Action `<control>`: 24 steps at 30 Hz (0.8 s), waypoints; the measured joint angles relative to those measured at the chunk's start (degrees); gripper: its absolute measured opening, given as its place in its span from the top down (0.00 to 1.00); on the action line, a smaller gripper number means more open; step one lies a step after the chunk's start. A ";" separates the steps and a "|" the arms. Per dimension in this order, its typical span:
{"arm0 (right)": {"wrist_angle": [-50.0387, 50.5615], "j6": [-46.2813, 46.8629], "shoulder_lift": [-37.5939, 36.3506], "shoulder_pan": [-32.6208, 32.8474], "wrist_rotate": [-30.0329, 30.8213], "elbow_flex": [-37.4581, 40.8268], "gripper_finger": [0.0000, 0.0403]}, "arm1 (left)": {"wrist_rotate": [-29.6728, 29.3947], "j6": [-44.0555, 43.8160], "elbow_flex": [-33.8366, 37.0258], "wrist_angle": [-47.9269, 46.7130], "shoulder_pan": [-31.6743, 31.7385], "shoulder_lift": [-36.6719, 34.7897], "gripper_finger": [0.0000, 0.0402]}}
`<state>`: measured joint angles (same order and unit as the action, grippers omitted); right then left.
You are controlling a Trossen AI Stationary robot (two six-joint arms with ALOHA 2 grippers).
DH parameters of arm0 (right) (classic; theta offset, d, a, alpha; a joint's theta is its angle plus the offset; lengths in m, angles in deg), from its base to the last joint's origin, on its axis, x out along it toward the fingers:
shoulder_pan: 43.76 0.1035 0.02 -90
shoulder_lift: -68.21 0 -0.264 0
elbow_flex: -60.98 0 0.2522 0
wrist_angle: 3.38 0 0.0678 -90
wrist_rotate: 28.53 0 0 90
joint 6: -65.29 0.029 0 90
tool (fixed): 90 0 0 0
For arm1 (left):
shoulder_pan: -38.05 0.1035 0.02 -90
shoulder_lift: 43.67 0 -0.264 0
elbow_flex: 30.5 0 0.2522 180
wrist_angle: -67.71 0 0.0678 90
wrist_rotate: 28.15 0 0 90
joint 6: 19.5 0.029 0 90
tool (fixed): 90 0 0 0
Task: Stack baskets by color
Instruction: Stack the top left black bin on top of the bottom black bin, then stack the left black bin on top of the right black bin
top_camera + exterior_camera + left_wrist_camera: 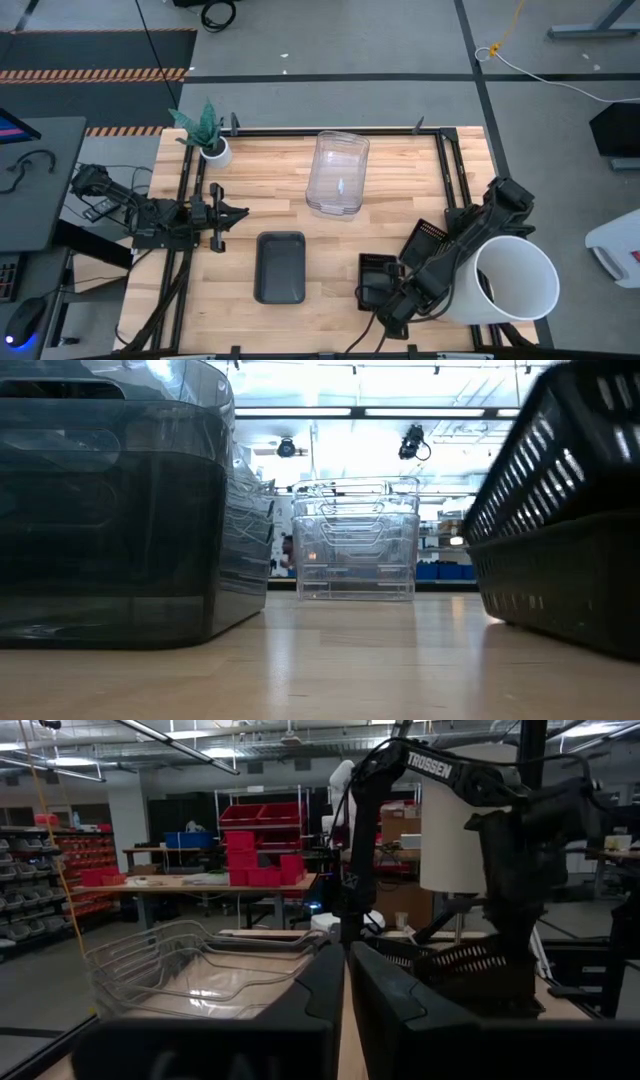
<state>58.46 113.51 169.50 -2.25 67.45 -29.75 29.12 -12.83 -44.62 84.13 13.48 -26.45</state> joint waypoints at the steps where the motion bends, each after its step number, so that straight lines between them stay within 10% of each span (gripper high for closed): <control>1: 0.20 -0.22 0.42 -0.22 -0.80 0.00 0.97 | 0.00 0.01 0.00 -0.02 -0.01 0.02 0.92; 24: -2.17 -14.35 2.51 -12.70 -7.78 0.07 0.56 | 0.02 0.03 0.00 -0.03 0.01 0.02 0.91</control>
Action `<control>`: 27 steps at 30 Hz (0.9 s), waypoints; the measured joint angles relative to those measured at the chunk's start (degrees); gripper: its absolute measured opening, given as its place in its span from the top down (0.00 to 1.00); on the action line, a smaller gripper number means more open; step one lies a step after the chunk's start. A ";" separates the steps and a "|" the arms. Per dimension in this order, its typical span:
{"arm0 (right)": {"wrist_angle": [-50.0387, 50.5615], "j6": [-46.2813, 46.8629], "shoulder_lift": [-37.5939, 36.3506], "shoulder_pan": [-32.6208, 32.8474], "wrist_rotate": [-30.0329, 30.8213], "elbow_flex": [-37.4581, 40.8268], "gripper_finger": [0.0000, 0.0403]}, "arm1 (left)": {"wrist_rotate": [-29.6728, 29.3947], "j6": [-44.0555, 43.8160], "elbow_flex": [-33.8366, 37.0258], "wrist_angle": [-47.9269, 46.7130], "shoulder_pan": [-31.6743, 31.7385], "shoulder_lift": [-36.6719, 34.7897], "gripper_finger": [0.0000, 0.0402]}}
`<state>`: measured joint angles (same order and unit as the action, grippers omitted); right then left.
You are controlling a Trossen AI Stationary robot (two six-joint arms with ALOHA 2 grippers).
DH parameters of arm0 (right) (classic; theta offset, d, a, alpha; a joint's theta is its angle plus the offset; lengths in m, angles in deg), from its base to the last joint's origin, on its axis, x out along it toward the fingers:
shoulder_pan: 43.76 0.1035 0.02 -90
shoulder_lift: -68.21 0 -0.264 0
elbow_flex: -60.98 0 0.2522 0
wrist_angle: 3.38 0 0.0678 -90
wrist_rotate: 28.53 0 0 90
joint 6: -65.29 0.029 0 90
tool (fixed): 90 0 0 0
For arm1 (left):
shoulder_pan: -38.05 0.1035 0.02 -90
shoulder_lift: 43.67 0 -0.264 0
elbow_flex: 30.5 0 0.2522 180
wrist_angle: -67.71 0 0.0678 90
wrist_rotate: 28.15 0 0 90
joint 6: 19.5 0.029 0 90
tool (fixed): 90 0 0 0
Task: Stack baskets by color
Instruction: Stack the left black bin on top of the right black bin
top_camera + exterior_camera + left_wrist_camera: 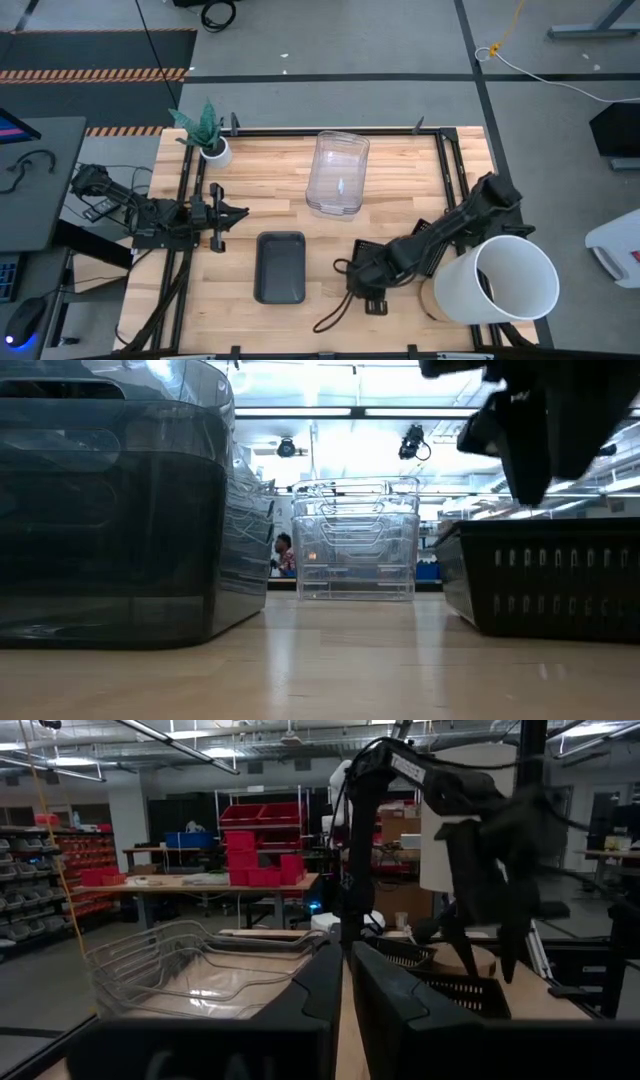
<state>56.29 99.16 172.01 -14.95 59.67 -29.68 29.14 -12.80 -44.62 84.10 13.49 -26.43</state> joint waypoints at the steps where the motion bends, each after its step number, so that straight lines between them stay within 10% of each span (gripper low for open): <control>1: 0.23 0.07 -1.02 -0.17 -0.18 0.00 0.54 | -0.02 -0.03 0.00 0.00 0.00 0.00 0.91; 14: 26.25 -4.17 -11.42 -4.31 4.76 1.76 0.51 | -0.02 -0.02 0.00 0.00 0.00 0.00 0.92; 27: 24.58 -31.56 -12.98 -6.88 8.04 16.69 0.61 | 0.00 -0.03 0.00 0.02 0.00 0.00 0.94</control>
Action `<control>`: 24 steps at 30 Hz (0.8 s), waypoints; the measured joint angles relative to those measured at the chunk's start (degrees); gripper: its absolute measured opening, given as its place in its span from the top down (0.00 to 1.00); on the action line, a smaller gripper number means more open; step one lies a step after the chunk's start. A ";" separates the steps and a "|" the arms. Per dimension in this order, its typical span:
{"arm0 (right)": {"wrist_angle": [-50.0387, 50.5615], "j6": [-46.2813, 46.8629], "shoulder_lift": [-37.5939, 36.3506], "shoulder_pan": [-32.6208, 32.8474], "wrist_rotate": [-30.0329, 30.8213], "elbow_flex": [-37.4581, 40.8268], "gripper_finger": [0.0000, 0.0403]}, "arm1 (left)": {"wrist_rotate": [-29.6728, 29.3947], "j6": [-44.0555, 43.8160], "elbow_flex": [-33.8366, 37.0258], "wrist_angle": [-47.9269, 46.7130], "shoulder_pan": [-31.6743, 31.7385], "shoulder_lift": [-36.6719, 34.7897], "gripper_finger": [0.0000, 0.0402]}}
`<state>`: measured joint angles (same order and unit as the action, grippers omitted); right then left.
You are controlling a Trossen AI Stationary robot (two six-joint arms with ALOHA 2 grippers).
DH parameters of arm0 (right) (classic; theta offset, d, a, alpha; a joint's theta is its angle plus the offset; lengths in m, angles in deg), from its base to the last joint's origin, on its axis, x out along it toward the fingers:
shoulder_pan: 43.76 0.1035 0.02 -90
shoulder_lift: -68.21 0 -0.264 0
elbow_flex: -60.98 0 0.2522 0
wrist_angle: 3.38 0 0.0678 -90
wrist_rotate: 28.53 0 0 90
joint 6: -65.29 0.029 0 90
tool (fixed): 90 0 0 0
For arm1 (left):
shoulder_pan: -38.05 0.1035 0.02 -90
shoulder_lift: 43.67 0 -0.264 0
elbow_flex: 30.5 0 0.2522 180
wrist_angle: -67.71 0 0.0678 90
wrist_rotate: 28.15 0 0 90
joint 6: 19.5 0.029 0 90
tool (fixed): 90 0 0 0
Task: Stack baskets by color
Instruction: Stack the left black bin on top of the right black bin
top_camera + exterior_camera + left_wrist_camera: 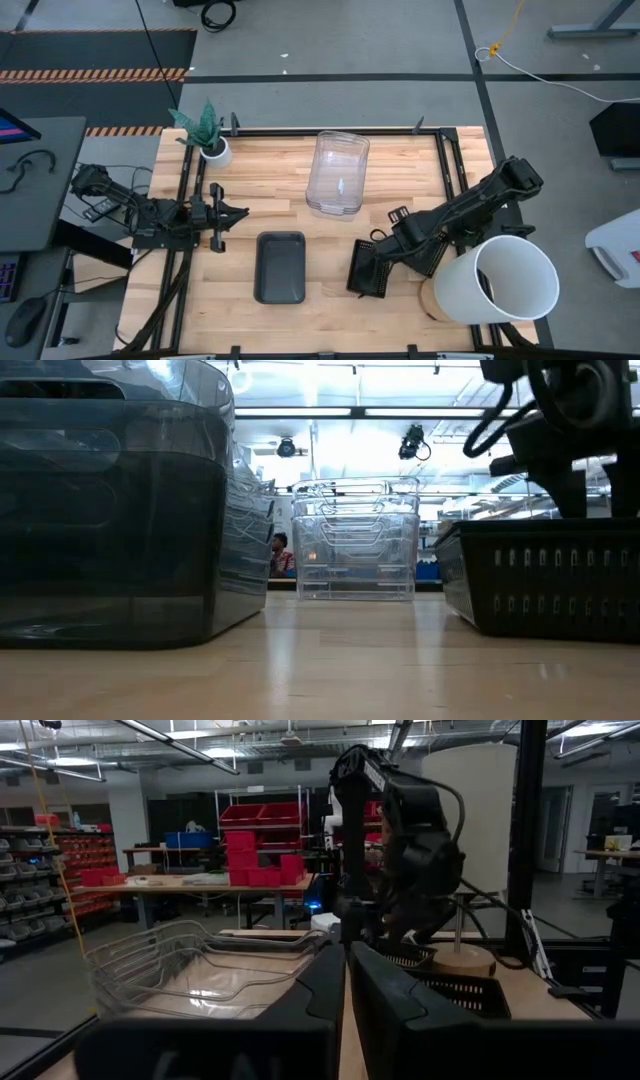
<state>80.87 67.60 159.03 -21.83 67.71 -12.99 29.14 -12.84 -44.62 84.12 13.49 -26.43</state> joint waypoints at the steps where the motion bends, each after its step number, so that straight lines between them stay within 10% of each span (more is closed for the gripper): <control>1: -0.23 -1.50 0.00 0.00 0.63 0.57 0.61 | 0.00 0.02 0.00 -0.01 0.00 0.00 0.94; 14: -6.71 -16.70 0.02 0.02 1.63 8.71 0.64 | 0.00 0.02 0.00 -0.01 -0.02 0.00 0.92; 24: -9.50 -20.26 -0.07 0.89 4.63 11.44 0.95 | 0.00 0.02 0.00 -0.01 0.00 0.00 0.93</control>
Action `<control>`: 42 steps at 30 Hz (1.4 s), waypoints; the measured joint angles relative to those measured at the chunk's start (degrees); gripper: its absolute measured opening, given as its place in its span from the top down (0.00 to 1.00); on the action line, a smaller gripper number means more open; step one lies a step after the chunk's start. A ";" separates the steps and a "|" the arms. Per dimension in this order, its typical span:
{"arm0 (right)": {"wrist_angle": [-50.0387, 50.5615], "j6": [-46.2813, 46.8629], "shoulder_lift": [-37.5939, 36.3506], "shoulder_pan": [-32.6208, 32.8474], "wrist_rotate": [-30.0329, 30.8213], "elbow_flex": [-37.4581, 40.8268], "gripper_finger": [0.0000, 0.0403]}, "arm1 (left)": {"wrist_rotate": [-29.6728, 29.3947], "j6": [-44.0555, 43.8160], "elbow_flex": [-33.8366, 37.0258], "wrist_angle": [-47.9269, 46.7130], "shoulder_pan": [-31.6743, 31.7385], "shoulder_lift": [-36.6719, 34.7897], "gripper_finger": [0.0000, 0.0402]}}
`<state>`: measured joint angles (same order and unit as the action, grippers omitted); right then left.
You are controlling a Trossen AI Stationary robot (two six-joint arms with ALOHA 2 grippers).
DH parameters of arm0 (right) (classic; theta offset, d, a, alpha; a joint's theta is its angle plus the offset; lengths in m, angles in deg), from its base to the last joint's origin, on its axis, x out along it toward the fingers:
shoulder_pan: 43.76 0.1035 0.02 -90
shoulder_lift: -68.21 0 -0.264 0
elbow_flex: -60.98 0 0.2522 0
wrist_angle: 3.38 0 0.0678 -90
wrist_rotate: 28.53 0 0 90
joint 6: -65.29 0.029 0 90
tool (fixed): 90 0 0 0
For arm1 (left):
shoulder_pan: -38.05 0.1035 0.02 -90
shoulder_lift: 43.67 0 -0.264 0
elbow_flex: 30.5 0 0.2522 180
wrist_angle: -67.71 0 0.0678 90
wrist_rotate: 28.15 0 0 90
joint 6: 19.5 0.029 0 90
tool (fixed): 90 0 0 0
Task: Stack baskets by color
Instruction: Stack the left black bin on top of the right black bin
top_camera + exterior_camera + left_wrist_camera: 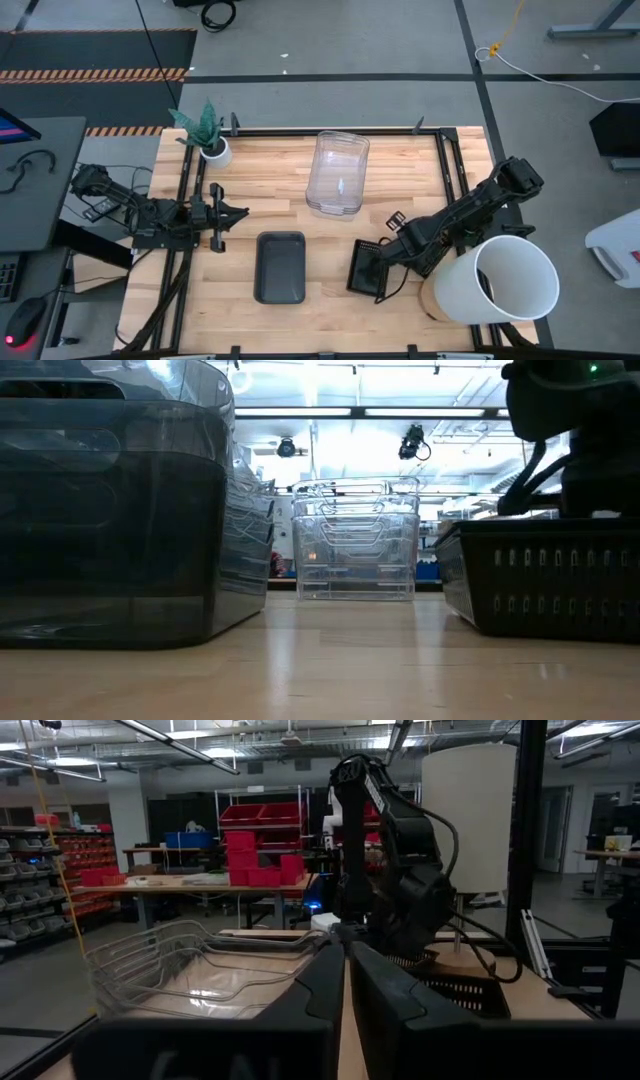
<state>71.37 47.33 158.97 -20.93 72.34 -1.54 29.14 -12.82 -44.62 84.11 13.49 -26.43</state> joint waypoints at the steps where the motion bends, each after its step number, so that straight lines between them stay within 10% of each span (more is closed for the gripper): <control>1: 1.20 0.08 0.00 0.10 -0.15 -0.65 0.97 | 0.00 -0.02 0.00 0.02 0.00 0.00 0.92; 14: 18.91 0.79 -0.02 2.61 5.19 -23.10 0.98 | -0.02 -0.01 0.00 0.00 0.00 0.00 0.94; 23: 6.01 -7.93 0.32 6.89 9.11 -31.02 0.99 | -0.02 0.00 0.00 0.01 0.00 0.00 0.92; 42: 14.38 -22.57 22.09 6.97 12.00 -48.55 0.99 | -0.02 -0.02 0.00 0.02 0.00 0.00 0.92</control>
<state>85.75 24.77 181.06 -13.97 84.34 -50.09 29.12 -12.84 -44.62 84.13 13.49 -26.43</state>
